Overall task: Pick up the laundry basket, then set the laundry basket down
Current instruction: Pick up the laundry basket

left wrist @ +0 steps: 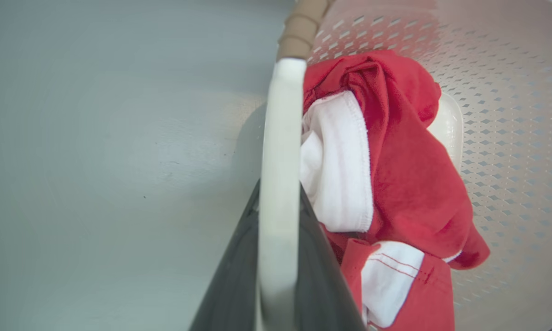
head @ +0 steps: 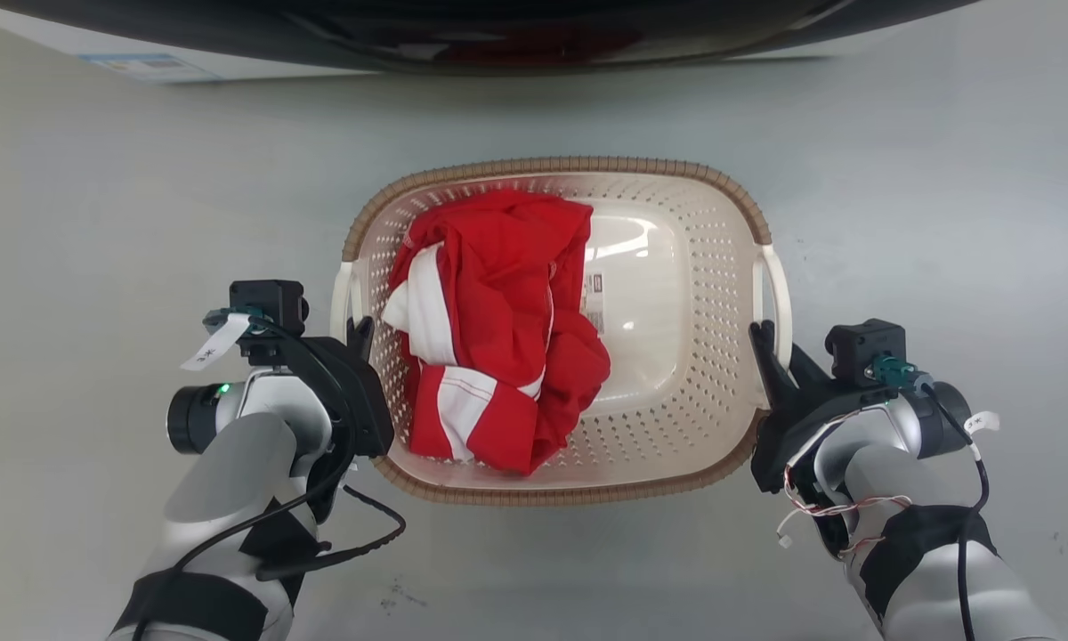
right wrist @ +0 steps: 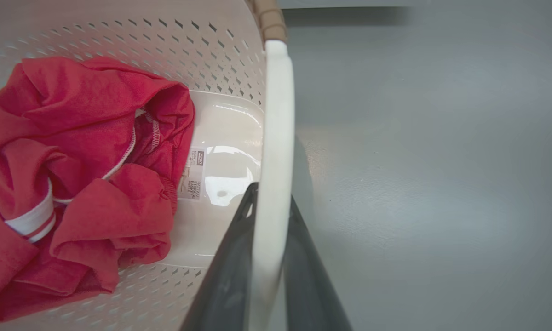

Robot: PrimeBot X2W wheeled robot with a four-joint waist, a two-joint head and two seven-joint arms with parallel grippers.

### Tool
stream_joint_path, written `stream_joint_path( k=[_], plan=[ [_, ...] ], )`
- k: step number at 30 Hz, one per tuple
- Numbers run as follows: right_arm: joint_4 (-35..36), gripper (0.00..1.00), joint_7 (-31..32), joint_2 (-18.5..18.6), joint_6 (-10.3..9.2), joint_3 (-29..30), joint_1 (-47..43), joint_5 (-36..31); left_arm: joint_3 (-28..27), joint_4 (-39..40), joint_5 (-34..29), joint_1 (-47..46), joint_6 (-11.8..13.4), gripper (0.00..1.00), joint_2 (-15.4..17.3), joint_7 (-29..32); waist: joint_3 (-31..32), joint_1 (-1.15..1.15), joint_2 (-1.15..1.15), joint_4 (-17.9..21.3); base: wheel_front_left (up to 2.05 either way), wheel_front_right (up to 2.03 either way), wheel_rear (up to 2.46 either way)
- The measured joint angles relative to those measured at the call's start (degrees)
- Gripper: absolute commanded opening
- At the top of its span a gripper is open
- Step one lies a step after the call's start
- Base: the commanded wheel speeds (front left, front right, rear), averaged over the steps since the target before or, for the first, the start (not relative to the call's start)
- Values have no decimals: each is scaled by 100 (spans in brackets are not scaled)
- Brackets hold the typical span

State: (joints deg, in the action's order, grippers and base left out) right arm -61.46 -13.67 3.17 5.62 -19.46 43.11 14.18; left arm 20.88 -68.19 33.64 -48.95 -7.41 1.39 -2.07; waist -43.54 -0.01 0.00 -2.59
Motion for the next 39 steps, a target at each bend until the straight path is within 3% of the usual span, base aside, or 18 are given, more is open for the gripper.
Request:
stream_joint_path(
  k=[21,39],
  plan=[
    [-921,0,525,-136,149,-41,-204,363,35,-360,499,620,-15,0,-137,708,1304,0,-1,-50,0,0,0],
    [-653,0,1291,-140,194,-605,-1004,1267,193,-443,915,1274,-14,0,-96,1444,2595,0,0,24,0,0,0]
  ],
)
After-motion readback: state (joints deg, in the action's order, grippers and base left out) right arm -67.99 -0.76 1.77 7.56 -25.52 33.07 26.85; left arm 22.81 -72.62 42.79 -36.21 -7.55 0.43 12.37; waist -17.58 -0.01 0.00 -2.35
